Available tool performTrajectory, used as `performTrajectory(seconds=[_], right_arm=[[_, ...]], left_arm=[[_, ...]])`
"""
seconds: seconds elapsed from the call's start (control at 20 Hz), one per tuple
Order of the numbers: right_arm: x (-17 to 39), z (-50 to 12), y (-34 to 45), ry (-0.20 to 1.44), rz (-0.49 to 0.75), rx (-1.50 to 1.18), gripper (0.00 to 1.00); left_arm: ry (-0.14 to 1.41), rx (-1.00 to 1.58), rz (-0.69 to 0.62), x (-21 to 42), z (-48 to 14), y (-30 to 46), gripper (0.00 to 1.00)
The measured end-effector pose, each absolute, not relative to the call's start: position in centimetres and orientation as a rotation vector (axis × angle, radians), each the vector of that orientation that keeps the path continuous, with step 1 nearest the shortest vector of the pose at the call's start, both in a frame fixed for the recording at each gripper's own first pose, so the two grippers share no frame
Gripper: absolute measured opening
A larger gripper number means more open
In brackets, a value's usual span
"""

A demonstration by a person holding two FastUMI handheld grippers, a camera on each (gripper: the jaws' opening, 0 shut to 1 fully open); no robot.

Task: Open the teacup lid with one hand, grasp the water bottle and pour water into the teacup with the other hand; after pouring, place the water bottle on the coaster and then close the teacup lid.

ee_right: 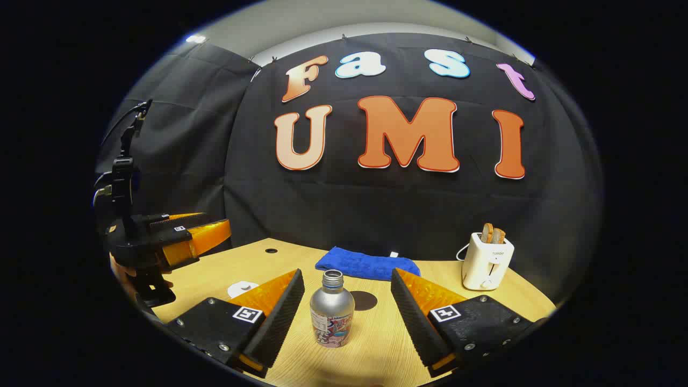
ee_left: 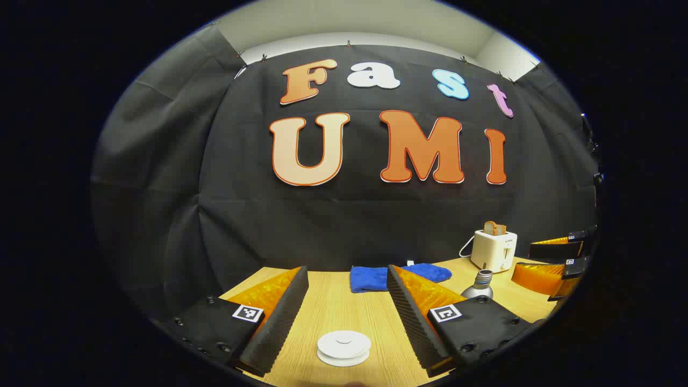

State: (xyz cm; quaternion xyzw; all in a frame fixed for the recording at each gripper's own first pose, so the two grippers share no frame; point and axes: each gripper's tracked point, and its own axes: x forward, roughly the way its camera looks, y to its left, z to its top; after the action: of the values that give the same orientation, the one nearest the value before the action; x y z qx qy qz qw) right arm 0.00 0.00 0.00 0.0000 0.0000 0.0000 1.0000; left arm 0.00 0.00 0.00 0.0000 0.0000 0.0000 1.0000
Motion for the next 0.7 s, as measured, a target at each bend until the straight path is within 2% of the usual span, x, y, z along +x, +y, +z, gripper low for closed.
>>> performTrajectory(seconds=[0.1,0.15,0.45,0.5,0.6,0.7], right_arm=[[-0.01,-0.18,-0.02,0.003,-0.002,-0.003,0.98],[0.07,-0.15,-0.01,0.004,-0.001,-0.003,0.98],[0.09,0.19,0.19,-0.006,0.005,0.013,0.98],[0.27,-0.03,0.14,-0.001,0.001,0.010,0.98],[0.43,-0.53,0.07,0.013,-0.003,0.010,0.98],[0.51,-0.57,0.19,0.016,0.000,0.014,0.98]], left_arm=[[0.002,-0.001,0.001,0.01,0.00,0.05,0.94],[0.002,-0.003,0.000,0.06,0.05,0.02,0.97],[0.003,0.003,0.017,0.28,0.05,0.30,0.97],[0.006,0.002,0.020,0.32,-0.02,0.39,1.00],[0.009,-0.004,0.021,0.41,-0.21,0.41,0.94],[0.013,-0.002,0.023,0.44,-0.33,0.57,0.97]])
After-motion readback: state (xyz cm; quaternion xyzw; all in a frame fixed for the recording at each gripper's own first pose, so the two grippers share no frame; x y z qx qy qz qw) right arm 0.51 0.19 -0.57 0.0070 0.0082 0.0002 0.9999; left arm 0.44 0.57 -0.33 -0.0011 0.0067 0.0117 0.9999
